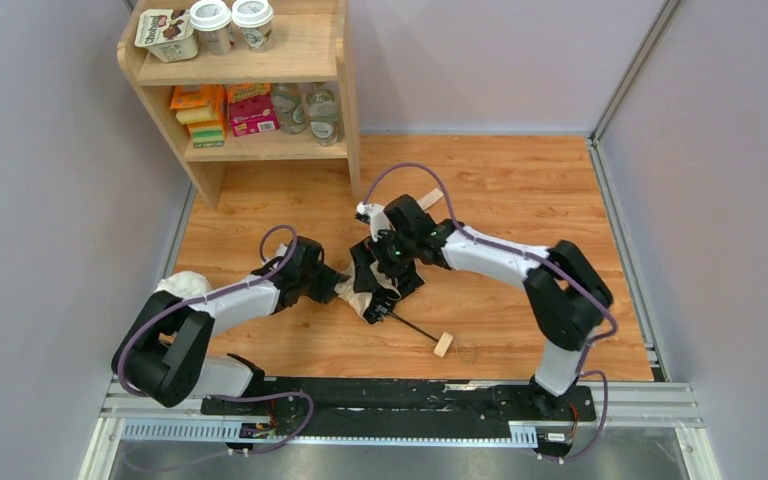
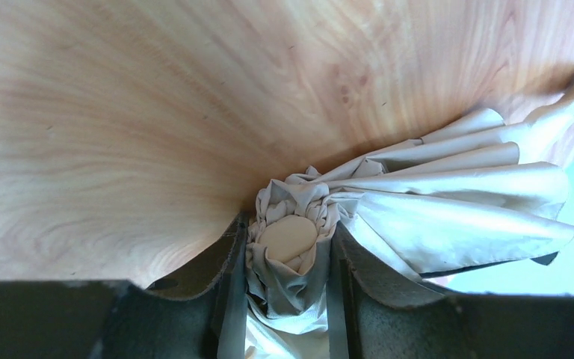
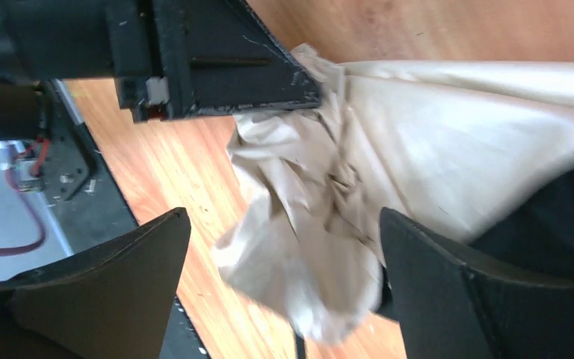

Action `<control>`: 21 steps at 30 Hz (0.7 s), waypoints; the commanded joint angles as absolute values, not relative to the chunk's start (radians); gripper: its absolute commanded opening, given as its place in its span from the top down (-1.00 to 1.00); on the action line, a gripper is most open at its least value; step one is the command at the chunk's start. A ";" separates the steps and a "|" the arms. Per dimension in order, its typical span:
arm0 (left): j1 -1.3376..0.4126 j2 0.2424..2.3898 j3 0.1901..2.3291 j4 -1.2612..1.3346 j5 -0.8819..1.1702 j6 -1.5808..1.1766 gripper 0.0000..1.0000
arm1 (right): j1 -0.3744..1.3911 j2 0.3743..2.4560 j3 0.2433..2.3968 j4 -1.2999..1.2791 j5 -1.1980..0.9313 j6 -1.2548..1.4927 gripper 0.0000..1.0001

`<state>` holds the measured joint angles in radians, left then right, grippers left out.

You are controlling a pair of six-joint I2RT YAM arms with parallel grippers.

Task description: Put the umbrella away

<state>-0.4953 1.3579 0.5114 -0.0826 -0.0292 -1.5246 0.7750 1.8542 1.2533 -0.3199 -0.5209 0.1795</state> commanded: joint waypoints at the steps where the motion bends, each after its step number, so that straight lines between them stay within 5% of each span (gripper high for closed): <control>1: -0.502 1.359 0.474 -0.445 -0.041 -1.480 1.00 | 0.869 1.626 1.087 -0.171 -0.147 0.007 -1.00; 8: -0.500 1.354 0.505 -0.546 -0.006 -1.500 1.00 | 1.242 1.608 0.930 0.116 0.483 -0.337 -1.00; 17: -0.497 1.356 0.523 -0.587 0.035 -1.494 1.00 | 1.286 1.807 0.969 0.150 0.537 -0.295 -0.96; 21: -0.499 1.329 0.523 -0.610 0.034 -1.500 1.00 | 1.246 1.870 0.991 0.068 0.480 -0.212 -0.70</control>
<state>-0.4942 1.3224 0.5632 -0.3519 0.0517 -1.5311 1.2816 1.8214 0.9447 0.1204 0.4713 -0.2832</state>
